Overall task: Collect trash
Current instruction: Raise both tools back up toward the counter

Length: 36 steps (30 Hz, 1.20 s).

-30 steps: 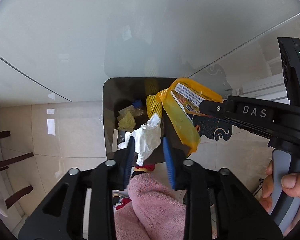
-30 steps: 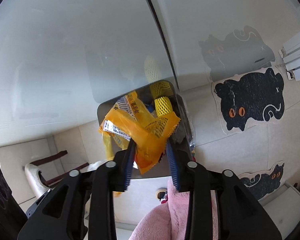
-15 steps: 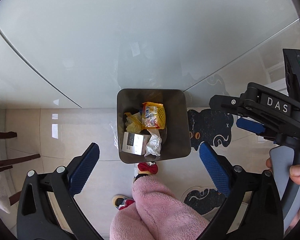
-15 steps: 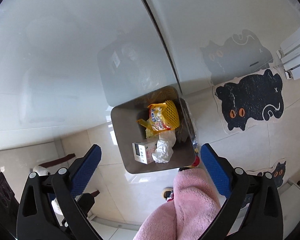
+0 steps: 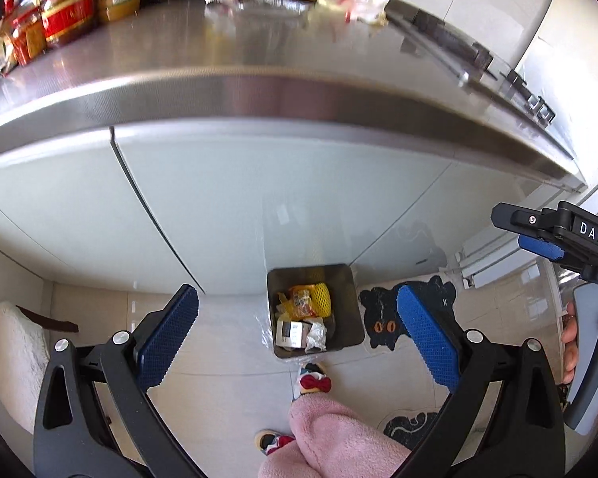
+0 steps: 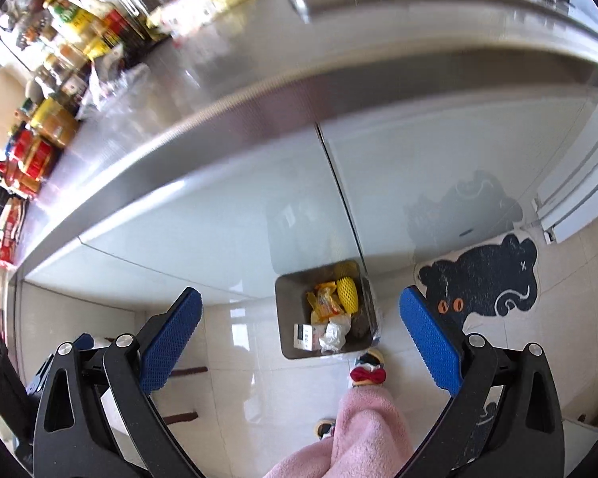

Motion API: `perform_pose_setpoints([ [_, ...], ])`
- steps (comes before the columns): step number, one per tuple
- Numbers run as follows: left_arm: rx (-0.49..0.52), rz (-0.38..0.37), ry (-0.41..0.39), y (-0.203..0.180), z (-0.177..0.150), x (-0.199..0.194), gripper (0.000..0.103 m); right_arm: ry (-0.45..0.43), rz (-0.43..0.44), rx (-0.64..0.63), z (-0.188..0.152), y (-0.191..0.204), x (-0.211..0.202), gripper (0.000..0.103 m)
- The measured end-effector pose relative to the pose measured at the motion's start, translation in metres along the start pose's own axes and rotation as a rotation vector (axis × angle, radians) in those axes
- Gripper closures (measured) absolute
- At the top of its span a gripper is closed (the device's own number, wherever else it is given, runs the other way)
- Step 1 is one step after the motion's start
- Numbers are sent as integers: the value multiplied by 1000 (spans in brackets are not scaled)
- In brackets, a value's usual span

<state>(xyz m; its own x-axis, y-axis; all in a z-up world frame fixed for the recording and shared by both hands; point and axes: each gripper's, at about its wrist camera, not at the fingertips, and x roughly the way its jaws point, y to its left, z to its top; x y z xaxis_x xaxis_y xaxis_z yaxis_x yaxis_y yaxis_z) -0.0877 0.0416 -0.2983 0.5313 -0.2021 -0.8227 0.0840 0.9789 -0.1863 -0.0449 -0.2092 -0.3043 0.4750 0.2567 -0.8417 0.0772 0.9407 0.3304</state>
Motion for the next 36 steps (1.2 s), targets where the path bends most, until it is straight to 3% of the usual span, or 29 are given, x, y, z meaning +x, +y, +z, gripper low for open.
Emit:
perform_pose_setpoints([
  [6,40,3,-121,-5,50,-52,8,-145,43,-43,43,31,-63,3],
  [13,68,26,-202,-5,114,-70,8,-230,65,-109,99,61,-82,3],
  [20,45,58,-225,14,174,-49,8,-247,80,-149,161,84,-57,3],
  [25,-3,65,-223,31,212,-23,8,-212,81,-178,204,98,-23,3],
  [36,-72,126,-166,62,263,37,8,-140,83,-222,260,120,40,3],
])
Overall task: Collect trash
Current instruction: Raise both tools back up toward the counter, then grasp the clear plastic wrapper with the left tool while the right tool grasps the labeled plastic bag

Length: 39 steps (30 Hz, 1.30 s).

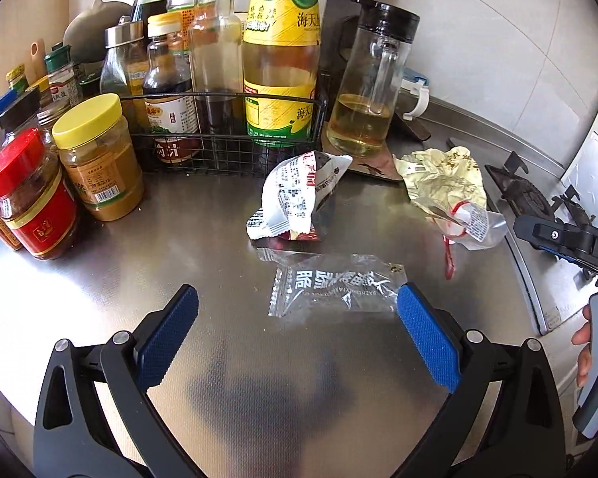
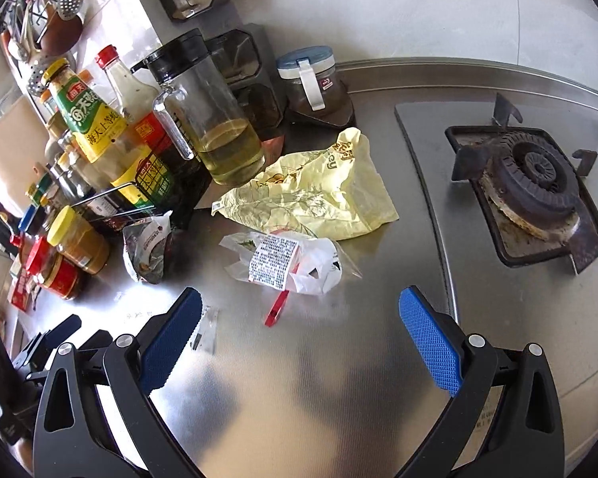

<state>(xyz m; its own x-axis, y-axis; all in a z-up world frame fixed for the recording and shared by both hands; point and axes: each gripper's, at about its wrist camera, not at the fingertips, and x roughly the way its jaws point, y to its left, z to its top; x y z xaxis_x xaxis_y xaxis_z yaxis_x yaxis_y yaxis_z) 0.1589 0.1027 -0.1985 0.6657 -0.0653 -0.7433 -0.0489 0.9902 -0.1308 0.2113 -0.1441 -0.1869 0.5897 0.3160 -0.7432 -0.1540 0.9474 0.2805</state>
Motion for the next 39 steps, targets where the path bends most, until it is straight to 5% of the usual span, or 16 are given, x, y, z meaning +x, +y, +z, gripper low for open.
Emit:
perform_pose_setpoints([
  [8,-13,-4,57,6,10,36,9,42,-19,-39,16,3,38,4],
  [11,-12,-17,66,5,11,42,17,66,-17,-49,17,2,50,11],
  [15,-5,-39,90,3,11,49,52,107,-5,-59,15,1,60,35],
  [23,28,-73,83,-5,5,41,93,135,16,-80,4,3,58,64],
  [28,56,-100,50,-15,-4,18,95,121,22,-69,-9,6,37,72],
  [39,113,-135,-33,-42,-50,-75,95,19,21,-52,-59,15,-55,73],
])
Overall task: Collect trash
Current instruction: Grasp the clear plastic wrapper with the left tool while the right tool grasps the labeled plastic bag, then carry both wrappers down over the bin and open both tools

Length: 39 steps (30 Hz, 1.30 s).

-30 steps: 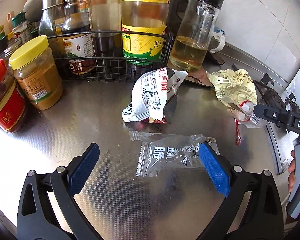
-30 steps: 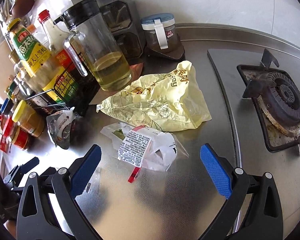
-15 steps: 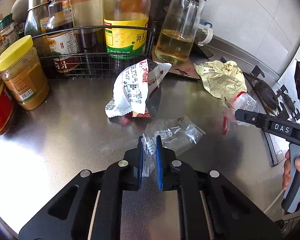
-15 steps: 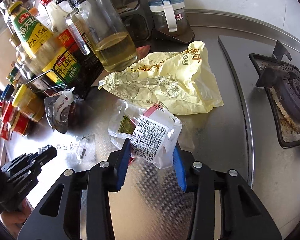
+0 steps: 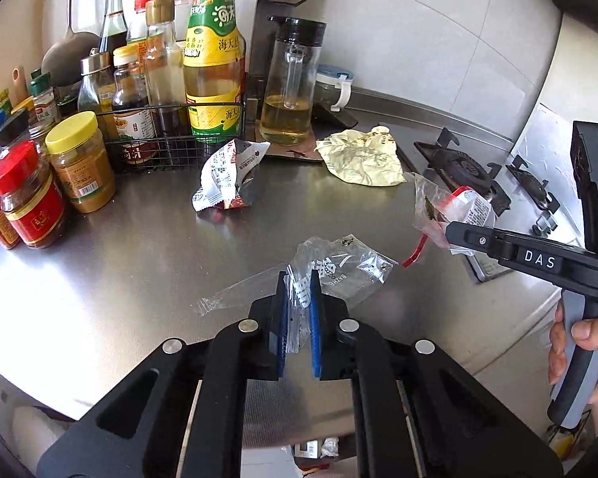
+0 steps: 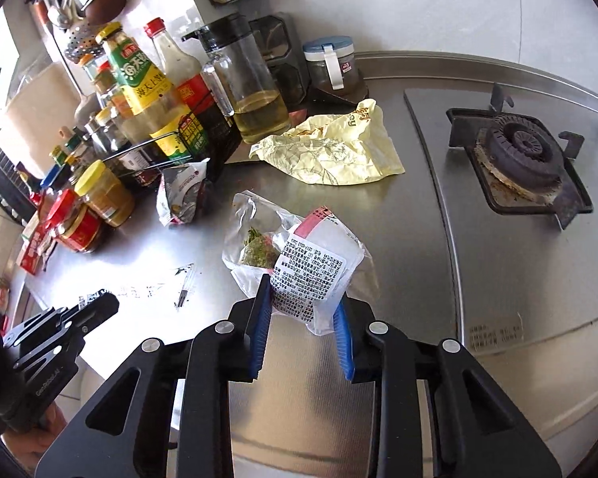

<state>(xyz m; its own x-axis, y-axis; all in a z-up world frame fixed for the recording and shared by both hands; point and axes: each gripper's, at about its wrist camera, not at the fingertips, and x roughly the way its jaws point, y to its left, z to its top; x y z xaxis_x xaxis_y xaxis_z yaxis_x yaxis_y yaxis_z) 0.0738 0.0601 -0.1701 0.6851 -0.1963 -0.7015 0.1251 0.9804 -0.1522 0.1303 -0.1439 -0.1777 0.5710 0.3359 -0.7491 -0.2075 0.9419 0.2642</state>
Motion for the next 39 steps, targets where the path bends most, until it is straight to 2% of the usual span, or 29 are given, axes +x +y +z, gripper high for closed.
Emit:
perform_pose_setpoints([
  [5,16,-19,-12,-17,-36,-45,95,-21,0,14,-39,6,-41,73],
  [10,28,-47,2,-33,-77,-73,95,-13,-5,28,-87,8,-70,73],
  [18,35,-88,107,-54,-150,-71,95,67,-31,67,-167,-5,-79,73],
  [22,19,-91,158,-58,-176,-56,95,135,-49,87,-199,-18,-64,73],
  [27,6,-81,254,-59,-209,-16,95,223,-58,109,-229,-35,-29,73],
  [34,-16,-68,396,-55,-257,56,95,367,-35,183,-264,-62,45,73],
  [39,-13,-58,456,-47,-280,105,95,448,-47,204,-282,-75,103,73],
])
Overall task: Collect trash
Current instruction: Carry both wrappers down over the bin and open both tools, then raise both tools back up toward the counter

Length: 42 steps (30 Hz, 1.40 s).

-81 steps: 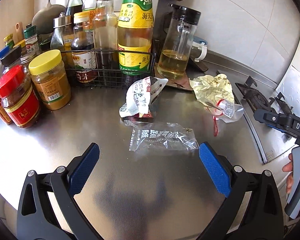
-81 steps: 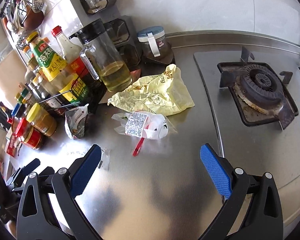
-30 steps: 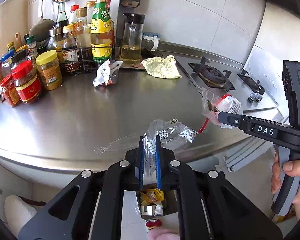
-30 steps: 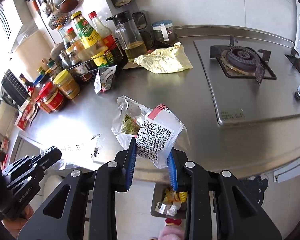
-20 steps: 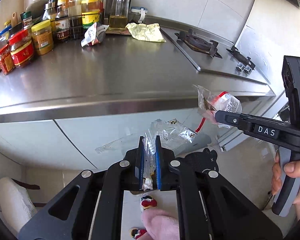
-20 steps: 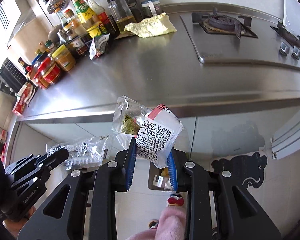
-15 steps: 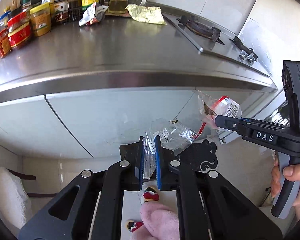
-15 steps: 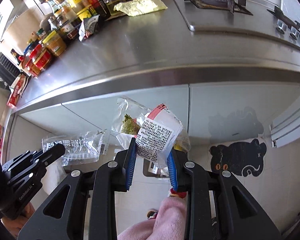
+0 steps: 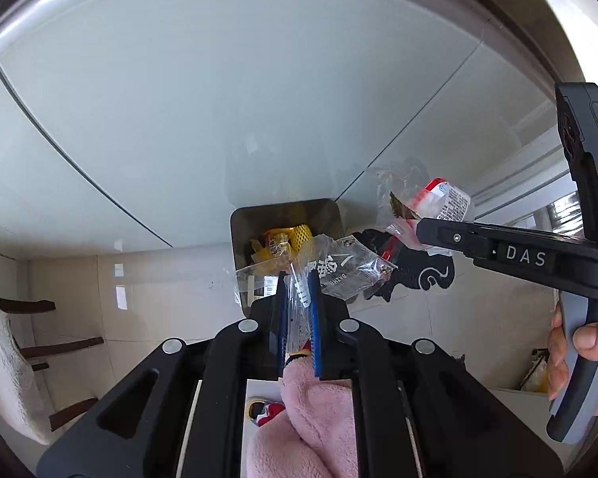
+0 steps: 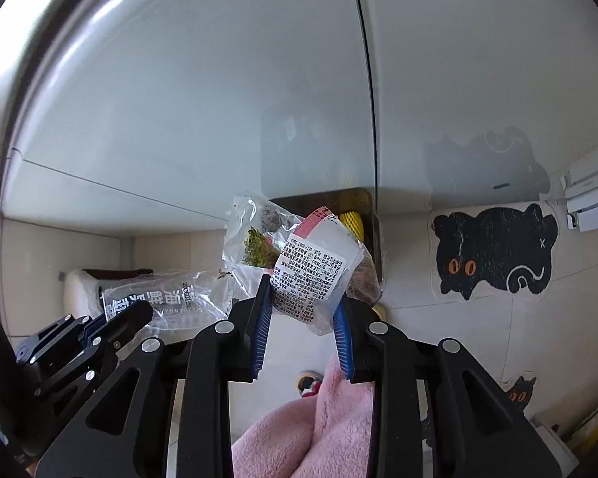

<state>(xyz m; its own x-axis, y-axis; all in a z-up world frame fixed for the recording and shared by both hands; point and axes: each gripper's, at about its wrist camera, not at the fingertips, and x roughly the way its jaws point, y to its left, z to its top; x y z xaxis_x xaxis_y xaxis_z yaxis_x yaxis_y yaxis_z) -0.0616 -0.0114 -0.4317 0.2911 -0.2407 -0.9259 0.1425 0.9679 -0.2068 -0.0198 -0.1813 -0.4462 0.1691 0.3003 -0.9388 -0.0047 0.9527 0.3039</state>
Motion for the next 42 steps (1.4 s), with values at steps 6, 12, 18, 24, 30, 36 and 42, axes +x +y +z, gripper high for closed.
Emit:
perform_pose_setpoints([
  [6,-7,4,67,7,3,58,95,58,-11,51,12,-13,55,73],
  [12,-32,-13,131,12,1,105,94,100,-7,141,18,-33,97,73],
  [18,-52,-26,175,14,2,128,89,115,10,194,23,-43,122,68],
  [24,-61,-33,175,15,4,127,66,113,31,239,30,-45,127,42],
  [30,-68,-21,158,18,8,119,33,89,42,274,39,-48,118,24],
  [36,-45,-22,128,14,8,93,8,70,30,292,39,-49,98,3],
  [42,-28,-1,61,9,7,35,8,33,-5,221,23,-29,48,3],
])
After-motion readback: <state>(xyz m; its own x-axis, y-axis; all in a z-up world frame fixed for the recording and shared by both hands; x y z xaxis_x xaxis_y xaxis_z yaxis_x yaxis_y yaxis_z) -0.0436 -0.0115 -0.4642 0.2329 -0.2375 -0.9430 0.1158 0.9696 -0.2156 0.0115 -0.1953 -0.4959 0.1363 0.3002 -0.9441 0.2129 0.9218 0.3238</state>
